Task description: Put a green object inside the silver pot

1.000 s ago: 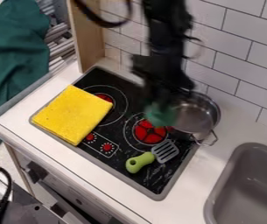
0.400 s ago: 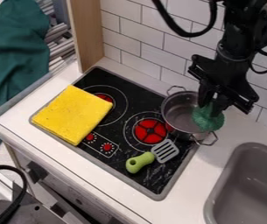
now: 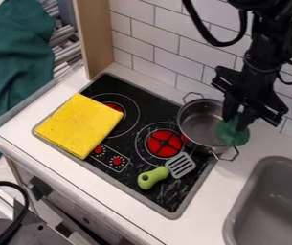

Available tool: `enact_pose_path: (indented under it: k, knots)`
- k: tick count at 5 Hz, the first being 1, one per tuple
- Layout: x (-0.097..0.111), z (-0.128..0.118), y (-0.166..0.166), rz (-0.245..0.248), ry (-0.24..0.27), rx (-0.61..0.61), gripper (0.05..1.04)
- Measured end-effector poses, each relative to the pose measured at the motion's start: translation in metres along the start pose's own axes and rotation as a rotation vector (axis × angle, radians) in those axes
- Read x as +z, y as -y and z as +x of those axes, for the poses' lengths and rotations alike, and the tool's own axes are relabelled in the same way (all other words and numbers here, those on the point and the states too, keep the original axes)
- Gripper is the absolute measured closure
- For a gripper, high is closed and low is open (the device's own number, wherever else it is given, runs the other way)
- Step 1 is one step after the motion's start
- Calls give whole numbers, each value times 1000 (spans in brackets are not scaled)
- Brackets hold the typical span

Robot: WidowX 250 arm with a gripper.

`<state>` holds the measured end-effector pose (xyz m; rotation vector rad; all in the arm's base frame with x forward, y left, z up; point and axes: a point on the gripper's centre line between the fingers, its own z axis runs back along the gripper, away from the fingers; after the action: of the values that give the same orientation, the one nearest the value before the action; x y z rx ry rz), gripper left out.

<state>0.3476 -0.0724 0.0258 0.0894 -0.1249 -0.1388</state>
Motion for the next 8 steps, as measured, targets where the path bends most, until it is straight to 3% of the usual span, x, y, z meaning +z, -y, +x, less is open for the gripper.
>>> enact_pose_path:
  k: [2, 3, 5, 6, 7, 8]
  knots:
    - [-7, 6, -8, 10, -5, 38, 844]
    - [-8, 8, -15, 11, 5, 67, 786]
    - [-10, 6, -28, -39, -13, 120, 194]
    - [-14, -3, -43, -48, -39, 149, 68]
    - [16, -15, -76, -38, 25, 235, 75]
    - [34, -30, -108, -24, 32, 315, 76]
